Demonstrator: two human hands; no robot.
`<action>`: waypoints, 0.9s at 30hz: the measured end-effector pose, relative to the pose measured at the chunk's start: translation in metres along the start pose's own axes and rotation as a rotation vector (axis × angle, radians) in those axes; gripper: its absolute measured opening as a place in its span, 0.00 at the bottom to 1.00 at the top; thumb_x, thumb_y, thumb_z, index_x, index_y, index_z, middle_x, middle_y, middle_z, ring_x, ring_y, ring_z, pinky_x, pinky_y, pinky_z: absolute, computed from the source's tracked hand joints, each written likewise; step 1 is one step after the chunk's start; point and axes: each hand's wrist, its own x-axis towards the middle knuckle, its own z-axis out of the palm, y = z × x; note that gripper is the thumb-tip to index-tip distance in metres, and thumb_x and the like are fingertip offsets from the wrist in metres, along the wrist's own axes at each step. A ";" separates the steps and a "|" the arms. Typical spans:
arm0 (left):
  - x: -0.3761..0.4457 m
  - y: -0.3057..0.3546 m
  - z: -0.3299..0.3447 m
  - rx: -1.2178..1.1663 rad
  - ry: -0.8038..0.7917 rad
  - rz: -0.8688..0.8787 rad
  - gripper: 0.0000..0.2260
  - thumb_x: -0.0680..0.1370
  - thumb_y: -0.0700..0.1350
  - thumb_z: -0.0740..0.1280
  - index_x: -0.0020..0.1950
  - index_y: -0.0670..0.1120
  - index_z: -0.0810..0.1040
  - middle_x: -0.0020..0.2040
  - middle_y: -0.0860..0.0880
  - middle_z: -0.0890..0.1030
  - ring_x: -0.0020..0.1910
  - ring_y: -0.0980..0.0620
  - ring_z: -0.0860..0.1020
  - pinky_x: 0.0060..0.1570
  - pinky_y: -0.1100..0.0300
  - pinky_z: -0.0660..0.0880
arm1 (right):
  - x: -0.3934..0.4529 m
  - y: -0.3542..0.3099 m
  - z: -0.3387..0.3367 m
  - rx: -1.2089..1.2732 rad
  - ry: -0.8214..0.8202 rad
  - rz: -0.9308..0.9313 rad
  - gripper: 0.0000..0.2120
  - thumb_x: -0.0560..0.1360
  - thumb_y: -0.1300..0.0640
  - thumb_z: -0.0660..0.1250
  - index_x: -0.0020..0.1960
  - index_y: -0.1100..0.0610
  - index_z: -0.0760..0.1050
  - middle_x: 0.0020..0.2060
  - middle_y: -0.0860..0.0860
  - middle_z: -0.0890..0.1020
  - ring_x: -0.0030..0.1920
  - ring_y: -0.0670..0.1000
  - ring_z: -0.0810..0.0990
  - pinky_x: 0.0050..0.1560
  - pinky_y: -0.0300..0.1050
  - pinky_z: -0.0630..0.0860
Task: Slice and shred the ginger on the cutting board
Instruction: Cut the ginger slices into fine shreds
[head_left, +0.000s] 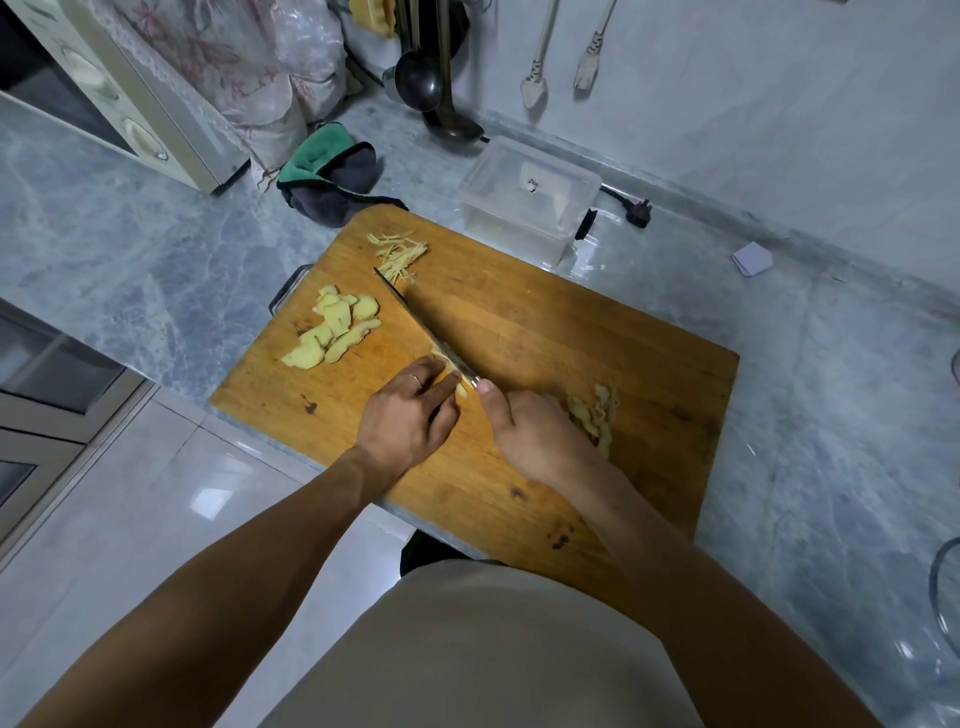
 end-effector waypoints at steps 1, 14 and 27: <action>0.000 0.000 0.000 -0.002 0.001 -0.001 0.17 0.79 0.50 0.60 0.62 0.45 0.82 0.61 0.41 0.80 0.60 0.43 0.79 0.41 0.52 0.80 | 0.001 0.001 -0.001 0.005 0.002 0.006 0.29 0.85 0.39 0.43 0.31 0.50 0.64 0.31 0.48 0.70 0.46 0.55 0.71 0.47 0.47 0.65; 0.001 0.000 -0.001 0.004 0.000 0.000 0.18 0.79 0.49 0.60 0.61 0.44 0.82 0.61 0.41 0.80 0.62 0.44 0.78 0.43 0.52 0.80 | -0.006 0.006 -0.007 0.017 -0.010 0.009 0.29 0.85 0.40 0.42 0.31 0.49 0.65 0.31 0.47 0.70 0.45 0.54 0.71 0.48 0.48 0.67; 0.000 0.000 -0.005 -0.055 -0.034 -0.003 0.16 0.80 0.48 0.61 0.64 0.43 0.79 0.62 0.43 0.79 0.63 0.45 0.78 0.46 0.52 0.80 | -0.002 -0.005 -0.007 -0.019 0.005 -0.037 0.31 0.86 0.43 0.42 0.31 0.54 0.67 0.30 0.50 0.72 0.43 0.54 0.74 0.48 0.44 0.63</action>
